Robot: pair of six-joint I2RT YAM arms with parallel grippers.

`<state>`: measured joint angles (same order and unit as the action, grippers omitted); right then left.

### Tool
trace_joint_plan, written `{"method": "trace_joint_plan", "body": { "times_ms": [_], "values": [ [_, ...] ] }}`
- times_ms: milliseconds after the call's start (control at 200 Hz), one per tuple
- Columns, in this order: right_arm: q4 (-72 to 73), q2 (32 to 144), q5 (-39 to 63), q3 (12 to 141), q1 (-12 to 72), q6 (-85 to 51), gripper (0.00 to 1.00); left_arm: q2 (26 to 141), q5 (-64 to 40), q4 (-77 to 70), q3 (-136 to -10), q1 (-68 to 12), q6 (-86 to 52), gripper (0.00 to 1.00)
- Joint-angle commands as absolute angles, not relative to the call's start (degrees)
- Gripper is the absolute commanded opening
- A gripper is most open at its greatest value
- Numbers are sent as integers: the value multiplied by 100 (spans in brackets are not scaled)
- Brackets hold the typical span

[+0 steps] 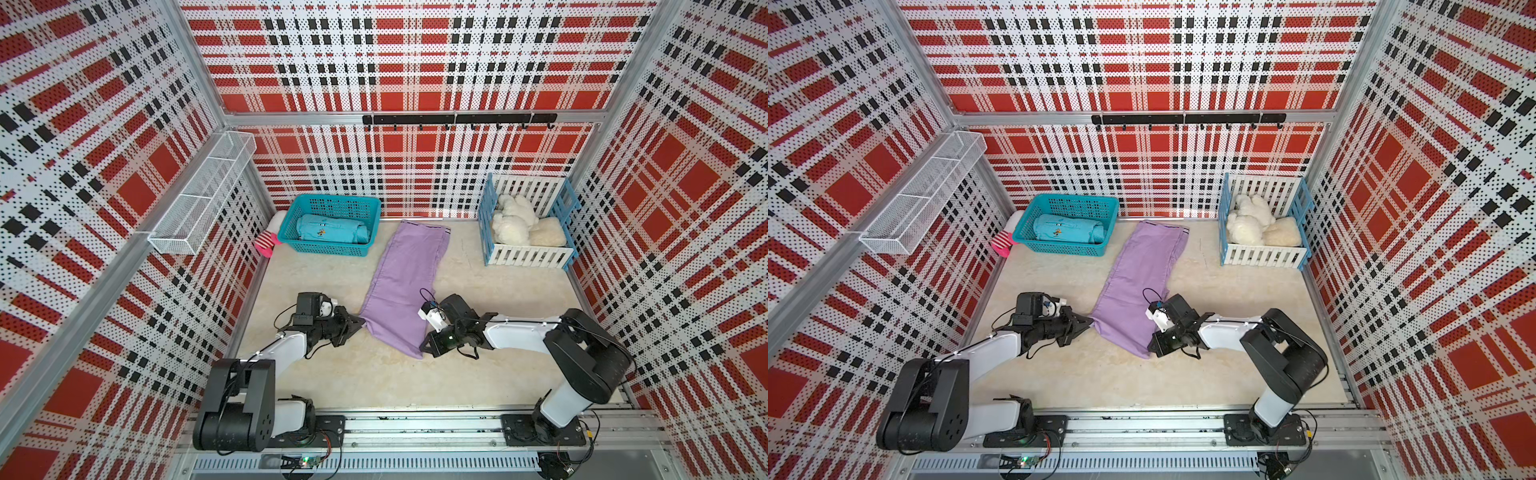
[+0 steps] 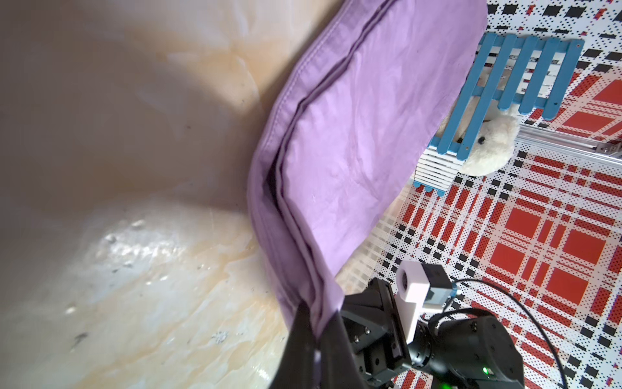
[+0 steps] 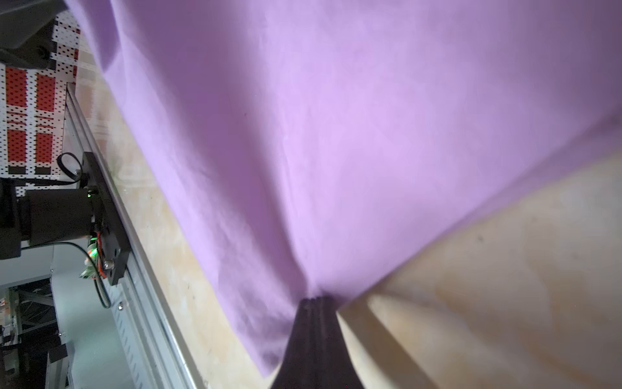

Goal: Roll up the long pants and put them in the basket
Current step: Roll the long pant at the center of the board.

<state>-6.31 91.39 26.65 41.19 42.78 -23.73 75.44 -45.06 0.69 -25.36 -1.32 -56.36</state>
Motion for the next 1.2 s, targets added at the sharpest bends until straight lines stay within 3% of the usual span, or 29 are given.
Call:
{"method": "trace_joint_plan", "body": {
  "times_ms": [0,145,195,421,671,722,792,872,907,1193],
  "values": [
    [-1185,8394,2129,4299,4595,-1998,25,7632,-4530,-114,-2601,-49,-5590,0],
    [-1779,8419,1445,4803,5124,-1462,50,7775,-4577,-158,-2635,-26,-5572,0],
    [-1858,8561,1182,4953,5313,-1331,53,7808,-4579,-167,-2647,-23,-5564,0],
    [-2121,9457,-589,5502,6187,-907,54,7780,-4631,-167,-2639,-4,-5572,0],
    [-2389,10114,-1908,5880,6740,-711,54,7752,-4659,-176,-2597,17,-5572,0],
    [-2390,10200,-2096,5856,6765,-712,51,7756,-4667,-176,-2594,13,-5578,0],
    [-2391,10248,-2352,5816,6776,-706,38,7756,-4680,-176,-2589,26,-5581,0],
    [-2282,10150,-2414,5693,6769,-516,8,7761,-4700,-176,-2569,29,-5599,0],
    [-2236,10082,-2374,5645,6747,-408,0,7777,-4695,-176,-2560,34,-5599,0],
    [-1975,9617,-436,5606,5714,479,0,8009,-4691,-176,-2701,83,-5581,0]
  ]
}}
